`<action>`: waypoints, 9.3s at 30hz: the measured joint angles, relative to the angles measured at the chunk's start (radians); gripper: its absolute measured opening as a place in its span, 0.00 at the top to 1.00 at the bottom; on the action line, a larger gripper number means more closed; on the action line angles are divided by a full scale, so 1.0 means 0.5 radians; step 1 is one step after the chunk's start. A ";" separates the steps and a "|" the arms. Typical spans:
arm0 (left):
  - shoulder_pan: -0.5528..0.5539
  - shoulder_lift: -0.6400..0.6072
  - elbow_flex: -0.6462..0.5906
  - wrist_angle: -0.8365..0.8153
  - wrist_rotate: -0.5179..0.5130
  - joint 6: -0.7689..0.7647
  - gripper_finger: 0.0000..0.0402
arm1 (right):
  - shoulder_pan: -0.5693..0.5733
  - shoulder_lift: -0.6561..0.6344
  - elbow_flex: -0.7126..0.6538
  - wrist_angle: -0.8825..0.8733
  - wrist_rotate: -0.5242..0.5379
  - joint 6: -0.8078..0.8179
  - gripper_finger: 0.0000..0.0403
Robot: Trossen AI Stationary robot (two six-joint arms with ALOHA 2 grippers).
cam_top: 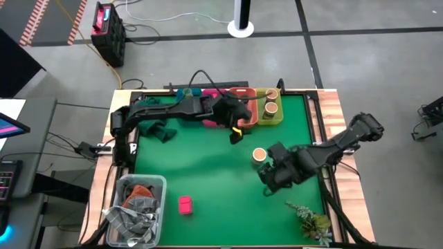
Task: Sort spices by type
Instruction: Put the gold spice bottle into the yellow bin, then put the red spice can into the pink bin
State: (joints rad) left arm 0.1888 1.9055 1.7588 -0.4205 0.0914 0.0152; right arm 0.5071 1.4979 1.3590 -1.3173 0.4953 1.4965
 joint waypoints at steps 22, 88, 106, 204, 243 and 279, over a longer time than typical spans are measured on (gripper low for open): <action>0.125 -0.474 -0.094 -0.263 -0.206 0.303 0.27 | -0.810 0.000 0.000 0.414 -0.704 -1.307 0.02; 0.747 -0.929 -0.094 -0.551 -0.121 0.562 0.27 | -1.904 -0.475 -0.008 0.387 -0.818 -1.604 0.28; 0.844 -0.928 -0.094 -0.627 -0.081 0.590 0.27 | -2.514 -0.302 -0.011 -0.175 -0.458 -1.854 0.27; 0.834 -0.928 -0.094 -0.720 -0.029 0.563 0.27 | -2.512 0.316 0.011 0.276 -0.827 -2.382 0.04; -1.087 -0.700 -0.550 -1.202 0.063 -0.019 0.27 | -0.748 -0.402 -0.007 0.199 0.109 -0.992 0.04; -1.521 -0.187 -0.651 -1.199 -0.127 1.302 0.27 | -0.674 -0.404 -0.007 0.200 0.119 -0.930 0.04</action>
State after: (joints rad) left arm -0.5718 1.8123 1.4331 -1.0197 0.0279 0.6663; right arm 0.1703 1.2957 1.3556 -1.2175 0.5551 1.0314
